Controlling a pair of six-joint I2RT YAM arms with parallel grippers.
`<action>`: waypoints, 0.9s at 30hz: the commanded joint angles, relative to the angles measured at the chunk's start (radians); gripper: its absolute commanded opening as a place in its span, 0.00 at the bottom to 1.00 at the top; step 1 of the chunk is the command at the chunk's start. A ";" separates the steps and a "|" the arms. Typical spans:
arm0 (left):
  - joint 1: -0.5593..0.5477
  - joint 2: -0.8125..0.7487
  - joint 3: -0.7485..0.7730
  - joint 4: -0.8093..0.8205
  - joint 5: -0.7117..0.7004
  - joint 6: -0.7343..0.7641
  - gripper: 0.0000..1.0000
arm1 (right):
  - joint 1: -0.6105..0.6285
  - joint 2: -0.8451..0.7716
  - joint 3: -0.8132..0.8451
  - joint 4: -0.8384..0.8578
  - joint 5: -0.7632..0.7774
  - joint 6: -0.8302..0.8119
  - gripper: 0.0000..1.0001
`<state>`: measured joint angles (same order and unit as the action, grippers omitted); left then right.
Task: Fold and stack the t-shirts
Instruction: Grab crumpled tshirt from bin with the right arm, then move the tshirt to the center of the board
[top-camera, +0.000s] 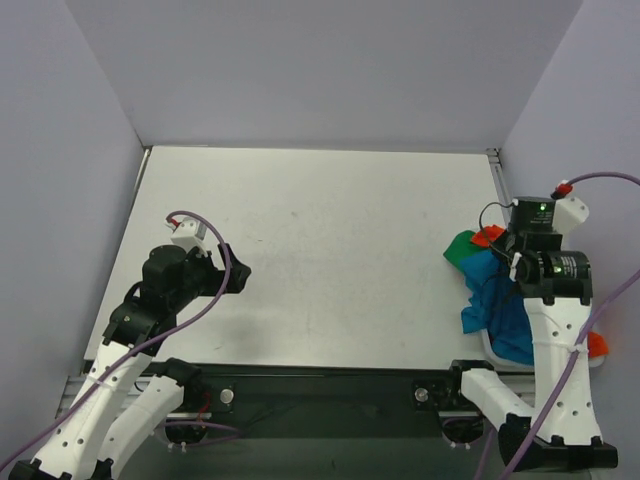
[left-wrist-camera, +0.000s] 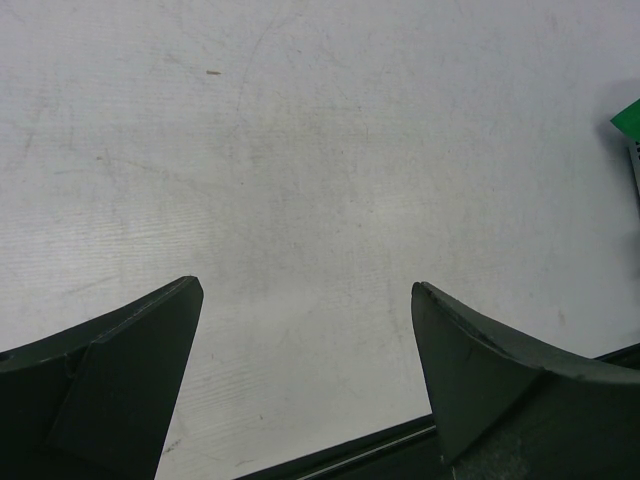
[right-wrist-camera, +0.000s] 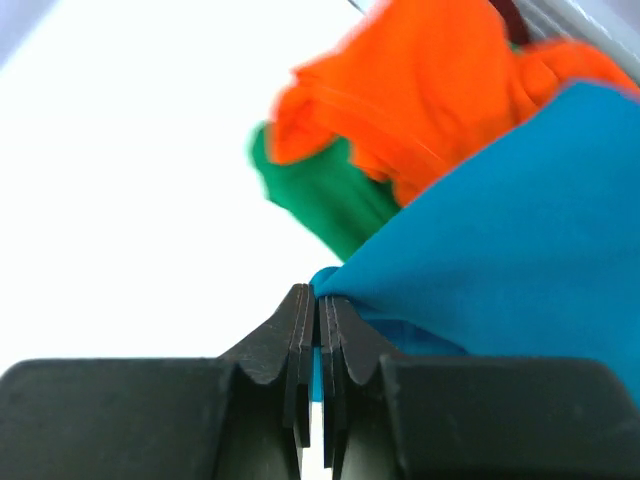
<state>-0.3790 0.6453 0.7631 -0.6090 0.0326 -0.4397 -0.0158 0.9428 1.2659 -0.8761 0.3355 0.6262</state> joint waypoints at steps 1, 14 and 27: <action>-0.004 0.002 0.002 0.017 0.009 0.016 0.97 | 0.077 0.057 0.173 0.005 -0.135 -0.068 0.00; -0.003 0.014 0.004 0.009 -0.016 0.013 0.97 | 0.672 0.625 1.098 -0.004 0.104 -0.261 0.00; -0.004 0.020 0.010 -0.001 -0.048 0.007 0.97 | 0.672 0.530 0.509 0.279 0.070 -0.235 0.64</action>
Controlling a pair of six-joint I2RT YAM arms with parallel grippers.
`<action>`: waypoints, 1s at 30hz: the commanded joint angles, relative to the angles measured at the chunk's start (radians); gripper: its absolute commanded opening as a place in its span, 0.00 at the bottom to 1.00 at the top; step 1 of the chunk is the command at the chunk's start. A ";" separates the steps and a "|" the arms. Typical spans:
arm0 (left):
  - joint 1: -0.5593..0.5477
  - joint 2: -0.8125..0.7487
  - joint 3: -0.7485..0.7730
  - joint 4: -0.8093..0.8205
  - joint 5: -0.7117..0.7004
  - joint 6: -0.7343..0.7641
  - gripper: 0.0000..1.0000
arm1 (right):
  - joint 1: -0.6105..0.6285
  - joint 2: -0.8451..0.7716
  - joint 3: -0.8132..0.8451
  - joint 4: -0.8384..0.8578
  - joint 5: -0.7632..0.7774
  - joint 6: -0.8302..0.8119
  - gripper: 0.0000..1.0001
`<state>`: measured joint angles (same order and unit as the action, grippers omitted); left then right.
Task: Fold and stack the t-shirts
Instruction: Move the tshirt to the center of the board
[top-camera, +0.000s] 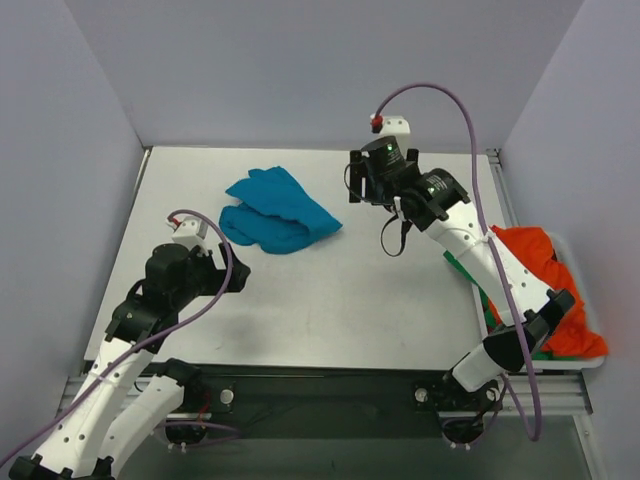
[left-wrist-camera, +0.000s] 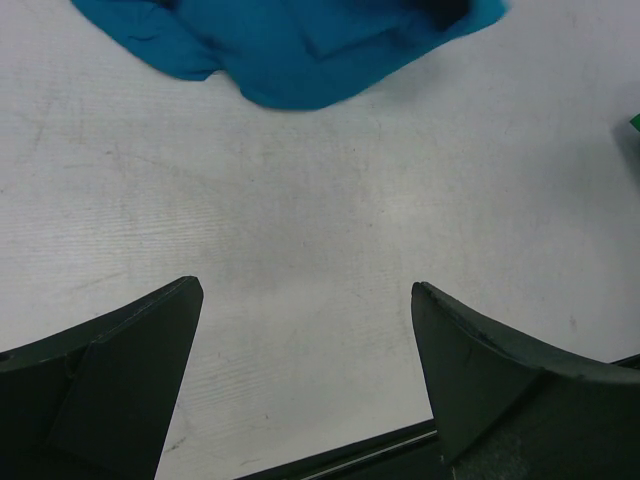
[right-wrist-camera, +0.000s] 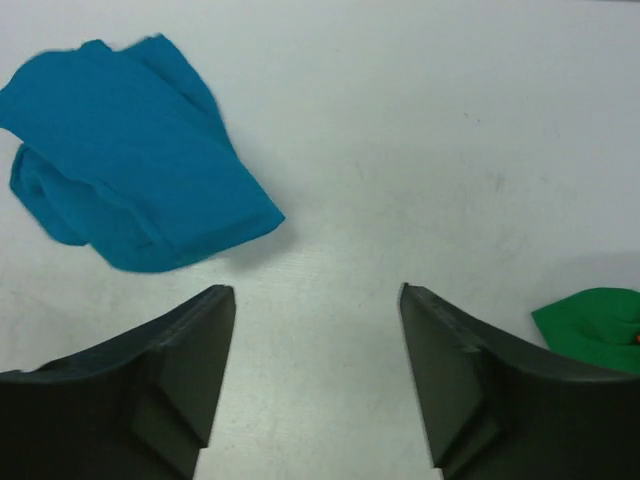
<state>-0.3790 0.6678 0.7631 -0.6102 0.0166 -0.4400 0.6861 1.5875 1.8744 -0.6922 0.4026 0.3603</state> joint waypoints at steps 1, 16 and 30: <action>-0.004 -0.001 0.013 -0.003 -0.036 0.007 0.97 | -0.034 -0.142 -0.207 0.114 -0.007 0.041 0.74; 0.006 0.090 -0.010 0.059 -0.052 -0.159 0.91 | -0.024 -0.442 -0.888 0.390 -0.218 0.216 0.75; 0.022 0.217 -0.070 0.224 -0.115 -0.370 0.78 | 0.101 0.177 -0.529 0.620 -0.243 -0.036 0.60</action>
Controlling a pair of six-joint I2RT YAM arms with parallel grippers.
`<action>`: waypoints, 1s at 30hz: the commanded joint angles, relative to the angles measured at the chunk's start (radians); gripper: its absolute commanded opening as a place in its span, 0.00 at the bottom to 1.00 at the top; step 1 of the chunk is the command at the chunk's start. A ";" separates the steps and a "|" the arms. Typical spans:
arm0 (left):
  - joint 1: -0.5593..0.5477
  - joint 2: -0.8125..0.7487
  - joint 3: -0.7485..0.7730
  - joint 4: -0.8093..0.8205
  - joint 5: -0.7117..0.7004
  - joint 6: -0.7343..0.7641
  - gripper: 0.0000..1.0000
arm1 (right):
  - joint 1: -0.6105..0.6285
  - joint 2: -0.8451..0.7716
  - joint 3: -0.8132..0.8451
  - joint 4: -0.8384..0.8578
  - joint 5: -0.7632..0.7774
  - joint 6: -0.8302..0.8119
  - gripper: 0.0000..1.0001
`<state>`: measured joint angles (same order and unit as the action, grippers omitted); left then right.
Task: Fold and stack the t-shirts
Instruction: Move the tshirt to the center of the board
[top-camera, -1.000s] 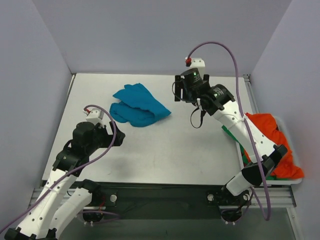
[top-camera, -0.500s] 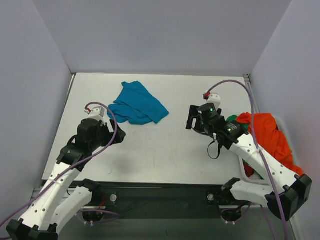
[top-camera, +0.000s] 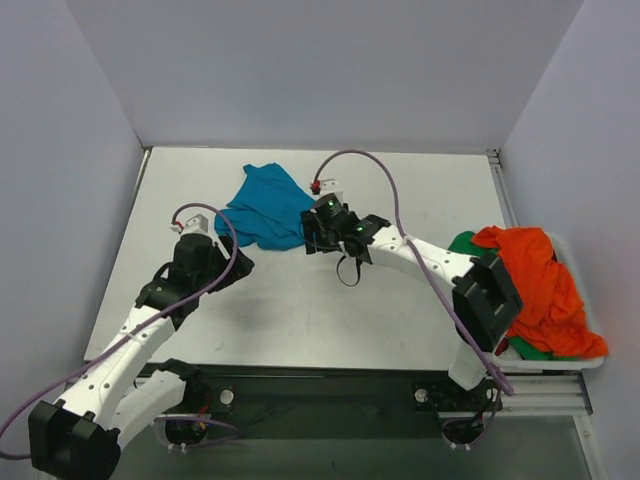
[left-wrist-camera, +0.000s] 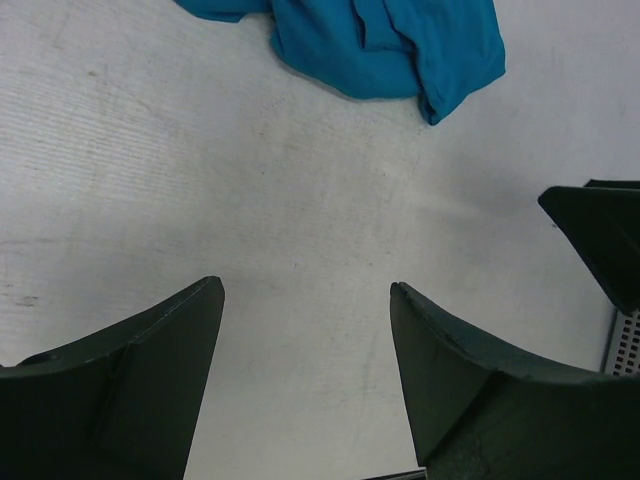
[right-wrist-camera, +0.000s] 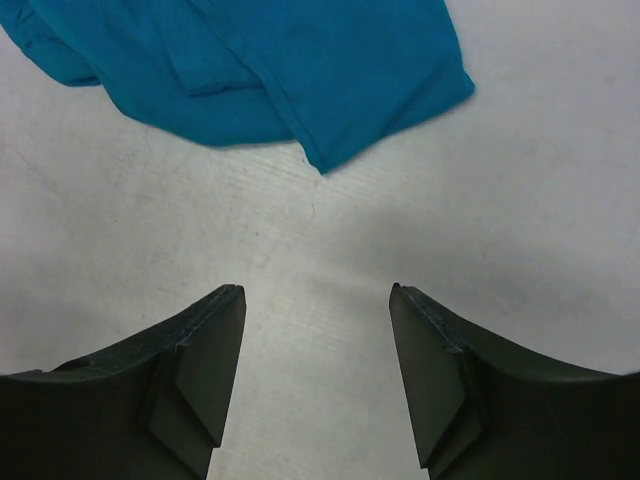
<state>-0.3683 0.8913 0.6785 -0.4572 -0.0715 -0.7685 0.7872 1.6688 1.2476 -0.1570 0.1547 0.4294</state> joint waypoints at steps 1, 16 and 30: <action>0.018 -0.014 0.019 0.063 -0.031 -0.037 0.78 | 0.001 0.129 0.122 0.091 0.005 -0.144 0.58; 0.088 -0.063 0.067 -0.034 -0.016 0.028 0.79 | 0.000 0.516 0.423 0.059 0.012 -0.195 0.46; 0.089 0.040 -0.063 0.178 0.050 -0.095 0.75 | -0.023 0.397 0.302 -0.003 0.082 -0.071 0.00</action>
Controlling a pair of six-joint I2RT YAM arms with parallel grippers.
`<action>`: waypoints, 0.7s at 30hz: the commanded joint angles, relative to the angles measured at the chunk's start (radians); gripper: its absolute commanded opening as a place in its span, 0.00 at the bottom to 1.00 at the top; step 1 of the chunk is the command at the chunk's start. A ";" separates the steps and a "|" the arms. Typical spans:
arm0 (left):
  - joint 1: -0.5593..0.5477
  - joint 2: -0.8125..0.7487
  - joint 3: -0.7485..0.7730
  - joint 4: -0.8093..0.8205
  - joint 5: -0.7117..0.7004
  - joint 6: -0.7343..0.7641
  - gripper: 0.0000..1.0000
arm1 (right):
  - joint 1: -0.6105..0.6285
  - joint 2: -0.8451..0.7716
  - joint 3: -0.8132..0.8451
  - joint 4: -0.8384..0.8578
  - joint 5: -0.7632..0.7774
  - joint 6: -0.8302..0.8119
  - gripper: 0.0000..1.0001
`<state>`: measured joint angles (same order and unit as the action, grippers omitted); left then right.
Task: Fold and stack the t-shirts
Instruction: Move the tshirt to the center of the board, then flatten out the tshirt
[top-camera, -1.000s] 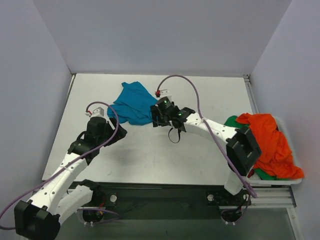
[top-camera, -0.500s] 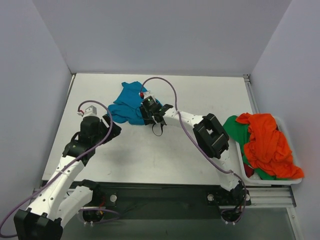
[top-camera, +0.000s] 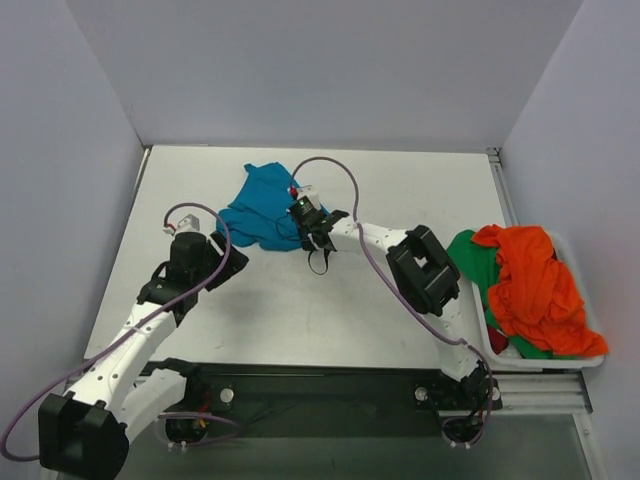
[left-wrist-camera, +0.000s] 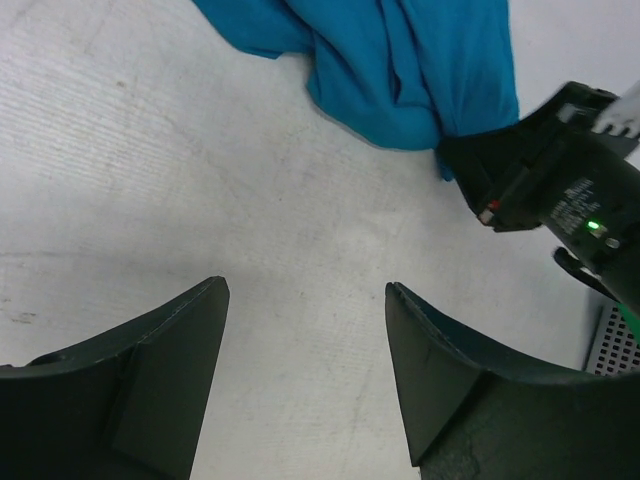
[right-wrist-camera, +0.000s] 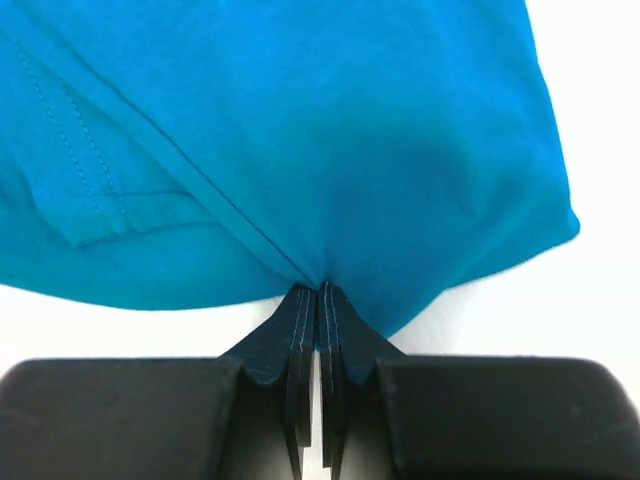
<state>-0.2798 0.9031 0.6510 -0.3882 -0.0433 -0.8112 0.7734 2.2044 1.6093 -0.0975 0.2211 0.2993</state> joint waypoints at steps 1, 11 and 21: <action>-0.002 0.051 -0.045 0.127 0.022 -0.072 0.74 | -0.014 -0.170 -0.081 -0.067 0.000 0.072 0.00; -0.123 0.240 -0.073 0.301 -0.075 -0.126 0.72 | -0.029 -0.569 -0.339 -0.126 -0.158 0.210 0.00; -0.233 0.473 0.016 0.414 -0.130 -0.109 0.69 | -0.068 -0.824 -0.492 -0.202 -0.118 0.270 0.00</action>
<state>-0.5022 1.3453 0.6067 -0.0898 -0.1459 -0.9314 0.7288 1.4273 1.1439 -0.2363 0.0814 0.5400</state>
